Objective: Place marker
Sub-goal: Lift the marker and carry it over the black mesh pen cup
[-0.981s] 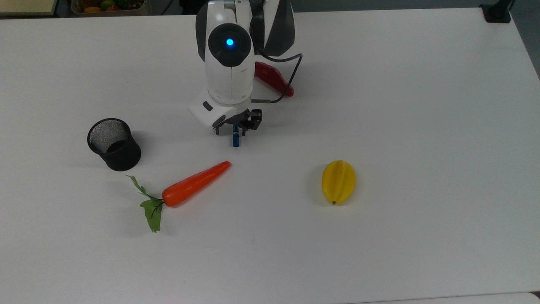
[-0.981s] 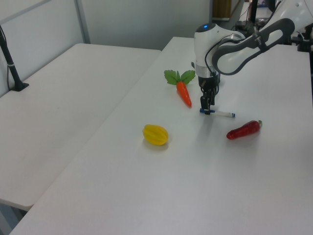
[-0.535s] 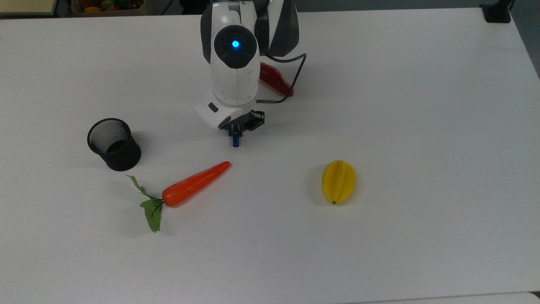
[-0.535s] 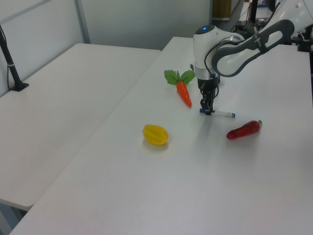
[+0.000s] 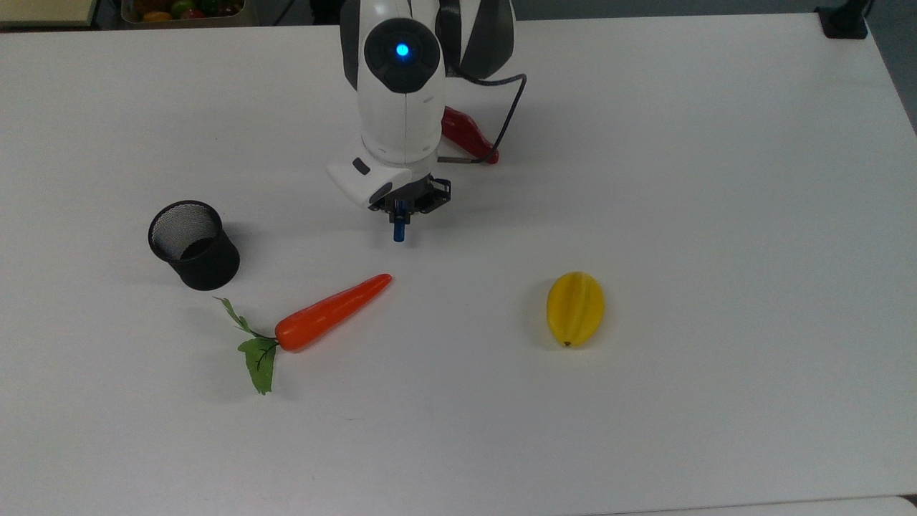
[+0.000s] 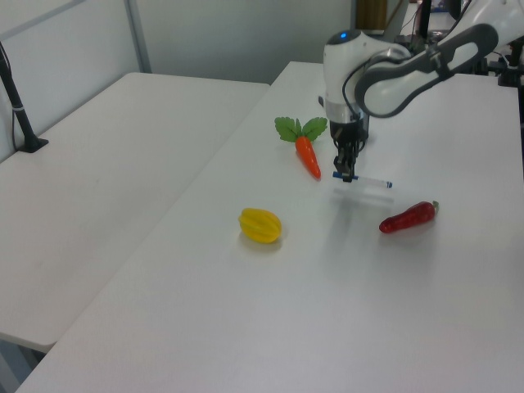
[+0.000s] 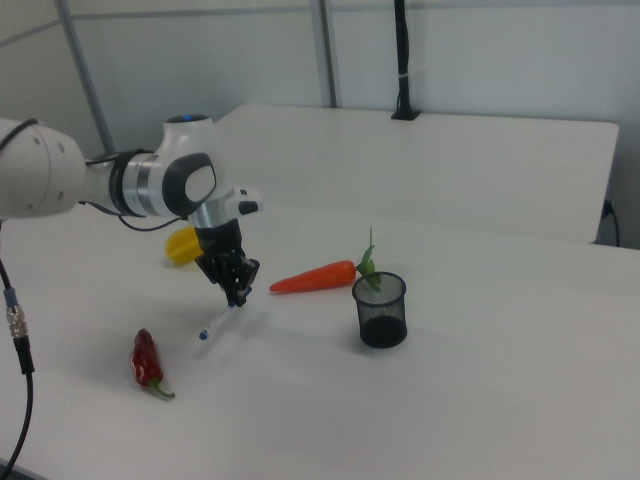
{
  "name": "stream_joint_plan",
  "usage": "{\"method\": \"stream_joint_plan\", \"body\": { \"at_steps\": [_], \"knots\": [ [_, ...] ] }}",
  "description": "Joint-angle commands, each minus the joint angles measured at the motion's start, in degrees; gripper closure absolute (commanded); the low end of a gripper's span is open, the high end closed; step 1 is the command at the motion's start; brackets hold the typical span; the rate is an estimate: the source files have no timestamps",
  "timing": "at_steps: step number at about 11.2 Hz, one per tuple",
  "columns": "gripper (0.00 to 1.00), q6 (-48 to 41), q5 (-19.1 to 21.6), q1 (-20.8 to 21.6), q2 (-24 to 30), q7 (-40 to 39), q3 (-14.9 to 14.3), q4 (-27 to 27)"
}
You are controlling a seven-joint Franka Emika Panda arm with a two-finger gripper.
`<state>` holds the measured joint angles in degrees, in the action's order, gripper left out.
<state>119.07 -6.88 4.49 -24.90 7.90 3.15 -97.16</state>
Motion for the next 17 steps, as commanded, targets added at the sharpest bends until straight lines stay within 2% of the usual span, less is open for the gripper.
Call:
{"method": "stream_joint_plan", "body": {
  "at_steps": [1, 5, 8, 10, 11, 14, 17],
  "knots": [
    [0.89, -8.13, 0.91, 0.69, 5.91, 1.06, -0.16, 1.44],
    [0.89, -16.4, 0.91, -0.36, 7.59, 0.72, -1.03, 9.25],
    [0.89, -16.33, 0.64, -3.86, 7.5, 0.01, -2.18, 10.58],
    [0.89, -15.8, 0.29, -6.59, 7.24, -0.17, -4.37, 10.59],
    [0.89, -13.63, 0.55, -8.0, 7.15, -0.86, -5.68, 10.59],
    [0.89, -5.37, 0.73, -11.25, 6.89, -1.31, -6.14, 10.32],
    [0.88, 8.85, 0.64, -15.12, 5.22, -0.79, -6.14, 9.62]
  ]
}}
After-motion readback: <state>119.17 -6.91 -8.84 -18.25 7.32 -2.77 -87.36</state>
